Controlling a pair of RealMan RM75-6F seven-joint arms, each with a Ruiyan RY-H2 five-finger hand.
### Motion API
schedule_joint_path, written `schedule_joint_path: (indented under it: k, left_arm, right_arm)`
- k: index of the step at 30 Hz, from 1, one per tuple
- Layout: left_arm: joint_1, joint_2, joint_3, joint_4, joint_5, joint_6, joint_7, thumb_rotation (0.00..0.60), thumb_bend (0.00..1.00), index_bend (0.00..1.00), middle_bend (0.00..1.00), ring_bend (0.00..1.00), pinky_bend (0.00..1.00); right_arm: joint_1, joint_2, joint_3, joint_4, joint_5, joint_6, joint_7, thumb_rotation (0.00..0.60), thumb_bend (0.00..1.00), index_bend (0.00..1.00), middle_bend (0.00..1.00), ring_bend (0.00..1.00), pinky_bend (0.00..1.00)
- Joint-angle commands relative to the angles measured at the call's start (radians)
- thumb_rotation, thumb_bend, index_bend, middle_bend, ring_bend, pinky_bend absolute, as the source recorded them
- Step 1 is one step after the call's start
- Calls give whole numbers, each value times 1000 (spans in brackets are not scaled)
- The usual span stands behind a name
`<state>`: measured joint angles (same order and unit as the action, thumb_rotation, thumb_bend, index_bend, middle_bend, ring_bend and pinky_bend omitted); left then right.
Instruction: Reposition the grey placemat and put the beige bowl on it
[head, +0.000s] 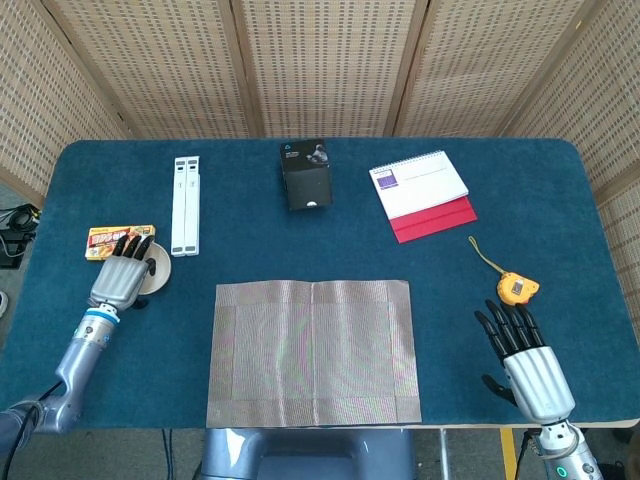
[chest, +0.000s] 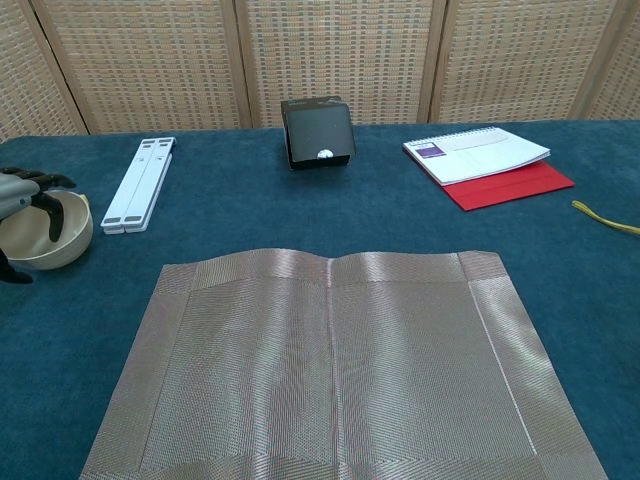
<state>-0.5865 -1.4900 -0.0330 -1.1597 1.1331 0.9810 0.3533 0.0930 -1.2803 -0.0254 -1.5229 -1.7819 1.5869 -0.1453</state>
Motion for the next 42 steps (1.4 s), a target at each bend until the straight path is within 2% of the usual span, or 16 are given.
schedule_joint_path:
  k: [1, 6, 9, 16, 19, 24, 29, 36, 42]
  left_arm:
    - [3, -7, -7, 9, -3, -2, -1, 600, 221, 506, 0, 0, 0]
    - [9, -13, -17, 20, -6, -7, -12, 600, 451, 624, 0, 0, 0]
    - [13, -15, -21, 26, -7, -7, -12, 600, 519, 679, 0, 0, 0]
    - [13, -7, -39, 12, -5, -14, -29, 600, 523, 712, 0, 0, 0]
    - [17, 13, -48, -26, 23, 9, -64, 600, 524, 718, 0, 0, 0]
    - [30, 109, -61, -217, 136, 118, -112, 600, 524, 722, 0, 0, 0]
    - [7, 161, -57, -366, 242, 139, -127, 600, 524, 726, 0, 0, 0]
    - [-113, 176, -14, -535, 438, 8, -185, 600, 524, 734, 0, 0, 0]
    - [-193, 144, 17, -590, 447, -146, -164, 600, 524, 737, 0, 0, 0]
  right_arm:
    - [0, 0, 1, 1, 0, 0, 1, 600, 0, 41, 0, 0, 0]
    - [2, 0, -1, 2, -2, -2, 2, 600, 0, 41, 0, 0, 0]
    - [2, 0, -3, 1, -4, -2, 5, 600, 0, 41, 0, 0, 0]
    - [2, 2, -5, 0, -8, 1, 6, 600, 0, 41, 0, 0, 0]
    - [2, 2, -5, 0, -9, 2, 6, 600, 0, 41, 0, 0, 0]
    - [1, 6, -2, -2, -9, 8, 12, 600, 0, 41, 0, 0, 0]
    - [1, 7, -1, -2, -10, 11, 13, 600, 0, 41, 0, 0, 0]
    - [0, 5, 0, -2, -9, 12, 8, 600, 0, 41, 0, 0, 0]
    - [-3, 8, 5, -1, -3, 18, 13, 600, 0, 41, 0, 0, 0]
